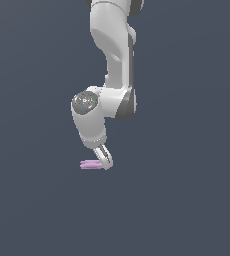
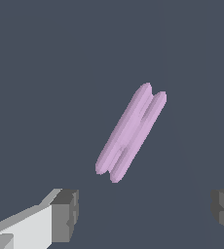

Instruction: Pick up the object and move it to a goal position.

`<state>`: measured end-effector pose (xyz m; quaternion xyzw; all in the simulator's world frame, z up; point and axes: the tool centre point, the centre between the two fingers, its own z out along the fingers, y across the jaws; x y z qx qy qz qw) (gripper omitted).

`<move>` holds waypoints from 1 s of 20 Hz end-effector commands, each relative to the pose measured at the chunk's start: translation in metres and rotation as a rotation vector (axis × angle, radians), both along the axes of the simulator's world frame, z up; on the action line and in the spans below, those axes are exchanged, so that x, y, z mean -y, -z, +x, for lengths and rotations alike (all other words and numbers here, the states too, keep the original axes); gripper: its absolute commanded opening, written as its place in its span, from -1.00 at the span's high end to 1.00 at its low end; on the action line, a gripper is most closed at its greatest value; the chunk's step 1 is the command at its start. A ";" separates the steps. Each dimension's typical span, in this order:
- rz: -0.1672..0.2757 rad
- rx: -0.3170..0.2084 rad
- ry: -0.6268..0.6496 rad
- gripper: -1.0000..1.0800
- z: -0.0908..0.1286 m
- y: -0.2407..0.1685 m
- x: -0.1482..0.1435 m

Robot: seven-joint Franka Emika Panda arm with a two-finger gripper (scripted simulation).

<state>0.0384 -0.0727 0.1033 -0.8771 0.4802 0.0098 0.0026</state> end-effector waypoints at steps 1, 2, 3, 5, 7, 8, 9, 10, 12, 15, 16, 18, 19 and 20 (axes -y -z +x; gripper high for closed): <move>-0.002 0.001 0.080 -0.92 0.003 0.005 0.005; -0.003 0.001 0.111 -0.92 0.004 0.007 0.006; -0.004 0.002 0.142 -0.92 0.005 0.010 0.008; -0.006 0.003 0.204 -0.92 0.007 0.014 0.012; -0.008 0.004 0.264 -0.92 0.009 0.018 0.015; -0.009 0.004 0.291 -0.92 0.010 0.020 0.017; -0.010 0.005 0.317 -0.92 0.011 0.021 0.019; -0.010 0.005 0.342 -0.92 0.012 0.023 0.020; -0.012 0.007 0.386 -0.92 0.013 0.026 0.023; -0.014 0.008 0.440 -0.92 0.015 0.030 0.026; -0.015 0.009 0.454 -0.92 0.016 0.031 0.027; -0.016 0.009 0.479 -0.92 0.016 0.032 0.028; -0.016 0.010 0.489 -0.92 0.017 0.033 0.029; -0.017 0.010 0.498 -0.92 0.017 0.034 0.029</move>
